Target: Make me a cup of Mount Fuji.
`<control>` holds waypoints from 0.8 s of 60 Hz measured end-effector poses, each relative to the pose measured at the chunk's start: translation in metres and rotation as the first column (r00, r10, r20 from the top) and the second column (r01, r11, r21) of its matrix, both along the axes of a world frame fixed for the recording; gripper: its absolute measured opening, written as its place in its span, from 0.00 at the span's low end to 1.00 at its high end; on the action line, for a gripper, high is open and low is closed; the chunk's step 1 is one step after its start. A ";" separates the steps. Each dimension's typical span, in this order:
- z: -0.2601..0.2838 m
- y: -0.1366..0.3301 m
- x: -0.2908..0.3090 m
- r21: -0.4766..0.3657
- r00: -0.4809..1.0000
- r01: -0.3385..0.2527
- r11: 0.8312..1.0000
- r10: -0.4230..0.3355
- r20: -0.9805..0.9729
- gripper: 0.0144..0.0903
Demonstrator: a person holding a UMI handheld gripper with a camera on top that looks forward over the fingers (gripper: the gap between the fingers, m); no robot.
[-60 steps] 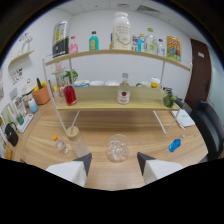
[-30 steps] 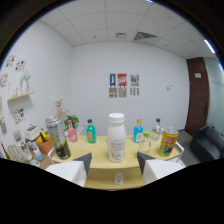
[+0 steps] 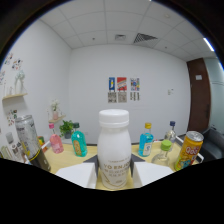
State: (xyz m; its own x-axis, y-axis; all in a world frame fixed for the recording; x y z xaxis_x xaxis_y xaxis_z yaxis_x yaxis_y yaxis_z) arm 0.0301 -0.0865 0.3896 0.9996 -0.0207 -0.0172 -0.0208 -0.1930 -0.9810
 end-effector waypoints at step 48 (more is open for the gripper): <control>-0.079 -0.126 0.080 0.012 0.994 0.035 0.999 -0.033 -0.103 0.44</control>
